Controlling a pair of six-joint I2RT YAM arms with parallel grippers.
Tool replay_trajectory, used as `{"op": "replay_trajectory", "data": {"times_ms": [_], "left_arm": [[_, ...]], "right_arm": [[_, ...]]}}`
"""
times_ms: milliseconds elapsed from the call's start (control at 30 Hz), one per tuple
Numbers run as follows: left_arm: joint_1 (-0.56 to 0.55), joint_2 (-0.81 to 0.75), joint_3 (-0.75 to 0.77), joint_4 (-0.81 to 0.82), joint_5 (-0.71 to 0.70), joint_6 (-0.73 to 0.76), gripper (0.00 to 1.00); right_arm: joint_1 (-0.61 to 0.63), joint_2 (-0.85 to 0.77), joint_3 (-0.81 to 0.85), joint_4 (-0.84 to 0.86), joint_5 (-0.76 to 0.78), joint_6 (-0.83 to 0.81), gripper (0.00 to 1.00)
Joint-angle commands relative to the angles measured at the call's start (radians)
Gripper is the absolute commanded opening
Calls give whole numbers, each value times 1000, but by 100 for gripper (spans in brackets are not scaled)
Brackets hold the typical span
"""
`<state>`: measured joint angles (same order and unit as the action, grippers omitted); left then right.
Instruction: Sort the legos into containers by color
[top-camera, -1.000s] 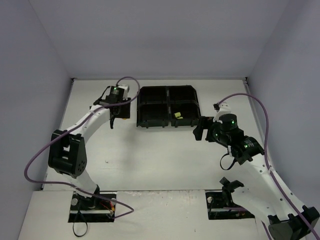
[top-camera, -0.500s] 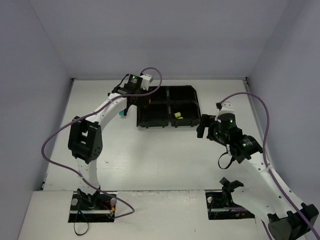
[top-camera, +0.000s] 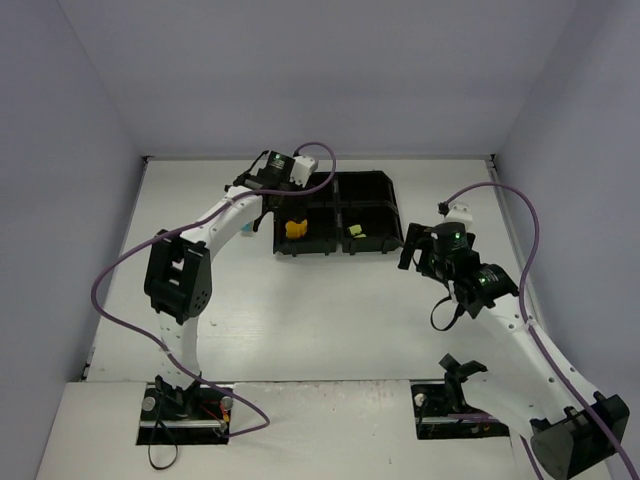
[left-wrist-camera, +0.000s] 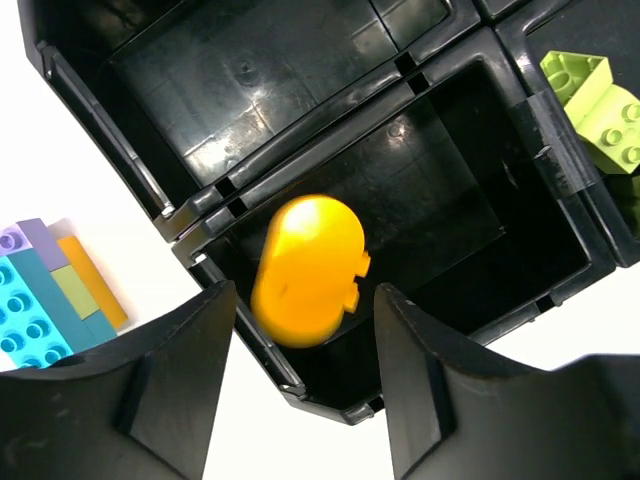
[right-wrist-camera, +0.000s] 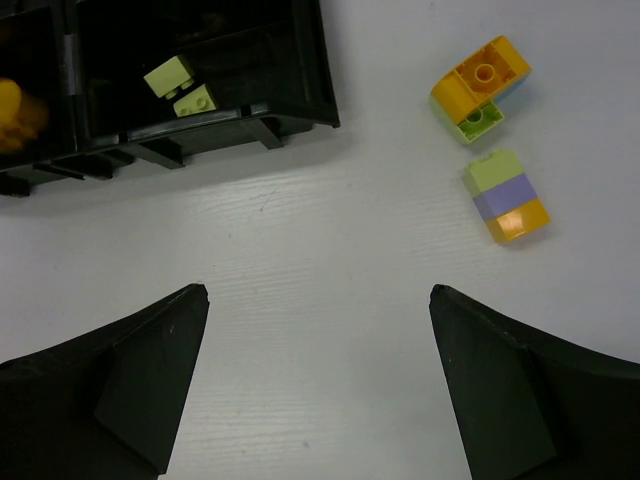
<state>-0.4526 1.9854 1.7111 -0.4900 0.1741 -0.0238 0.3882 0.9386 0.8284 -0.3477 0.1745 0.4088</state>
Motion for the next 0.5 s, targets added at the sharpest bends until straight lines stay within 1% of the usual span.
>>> {"op": "replay_trajectory", "data": {"times_ms": [0, 100, 267, 333, 467], "left_arm": [[0, -23, 58, 28, -19, 22, 54], [-1, -10, 71, 31, -27, 21, 58], [-1, -3, 100, 27, -41, 19, 59], [-1, -17, 113, 19, -59, -16, 59], [-4, -81, 125, -30, -82, -105, 67]], "right_arm": [[-26, 28, 20, 61, 69, 45, 89], [-46, 48, 17, 62, 76, 59, 89], [-109, 77, 14, 62, 69, 61, 89], [-138, 84, 8, 62, 71, 62, 90], [-241, 140, 2, 64, 59, 79, 91]]}}
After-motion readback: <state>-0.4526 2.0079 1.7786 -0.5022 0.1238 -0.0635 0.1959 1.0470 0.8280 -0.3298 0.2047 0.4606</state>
